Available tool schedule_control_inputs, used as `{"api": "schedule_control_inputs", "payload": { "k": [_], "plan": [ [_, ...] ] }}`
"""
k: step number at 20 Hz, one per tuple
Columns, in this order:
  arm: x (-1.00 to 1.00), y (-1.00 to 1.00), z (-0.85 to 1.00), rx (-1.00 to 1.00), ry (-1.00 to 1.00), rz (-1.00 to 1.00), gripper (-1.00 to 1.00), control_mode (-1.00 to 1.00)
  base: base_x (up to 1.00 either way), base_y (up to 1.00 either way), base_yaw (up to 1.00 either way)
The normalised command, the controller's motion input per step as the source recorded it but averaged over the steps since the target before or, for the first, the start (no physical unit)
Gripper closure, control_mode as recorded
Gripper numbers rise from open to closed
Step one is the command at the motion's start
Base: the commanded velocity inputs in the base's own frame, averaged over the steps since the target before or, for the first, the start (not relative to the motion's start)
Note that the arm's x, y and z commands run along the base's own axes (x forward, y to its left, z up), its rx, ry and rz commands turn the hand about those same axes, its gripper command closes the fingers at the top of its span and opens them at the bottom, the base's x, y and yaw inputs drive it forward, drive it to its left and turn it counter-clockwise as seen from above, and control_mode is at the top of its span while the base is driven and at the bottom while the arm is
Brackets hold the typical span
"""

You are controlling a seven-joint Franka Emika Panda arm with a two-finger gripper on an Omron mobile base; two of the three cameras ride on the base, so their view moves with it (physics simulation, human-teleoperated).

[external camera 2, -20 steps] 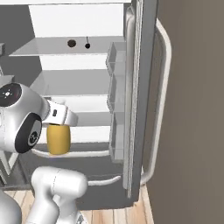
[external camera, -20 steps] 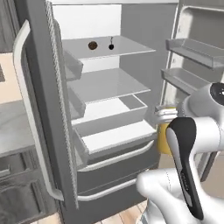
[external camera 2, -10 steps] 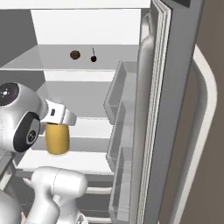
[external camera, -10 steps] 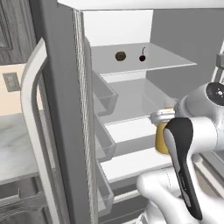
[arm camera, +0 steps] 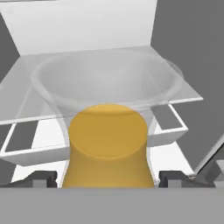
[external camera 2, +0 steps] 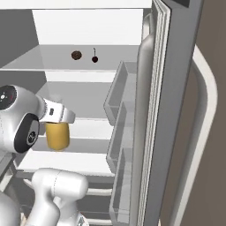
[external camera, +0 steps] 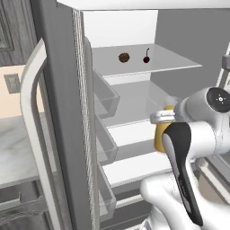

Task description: Move the walnut and cherry from the second highest shelf to the top shelf to make space. Then, place the pitcher from the counter on the cleared second highest shelf.

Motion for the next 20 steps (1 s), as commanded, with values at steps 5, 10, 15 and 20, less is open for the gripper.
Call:
{"api": "schedule_control_inputs", "payload": {
  "k": [5,10,15,20],
  "plan": [
    [0.25,0.02,0.00,0.00,-0.16,0.02,1.00,-1.00,0.00,0.00,0.00],
    [0.40,0.00,0.00,0.00,-0.03,0.01,1.00,-1.00,0.00,0.00,0.00],
    [0.31,0.00,0.00,0.00,-0.08,0.02,1.00,-1.00,0.00,0.00,0.00],
    [0.31,0.00,0.00,0.00,-0.09,0.02,1.00,-1.00,0.00,0.00,0.00]
  ]
}}
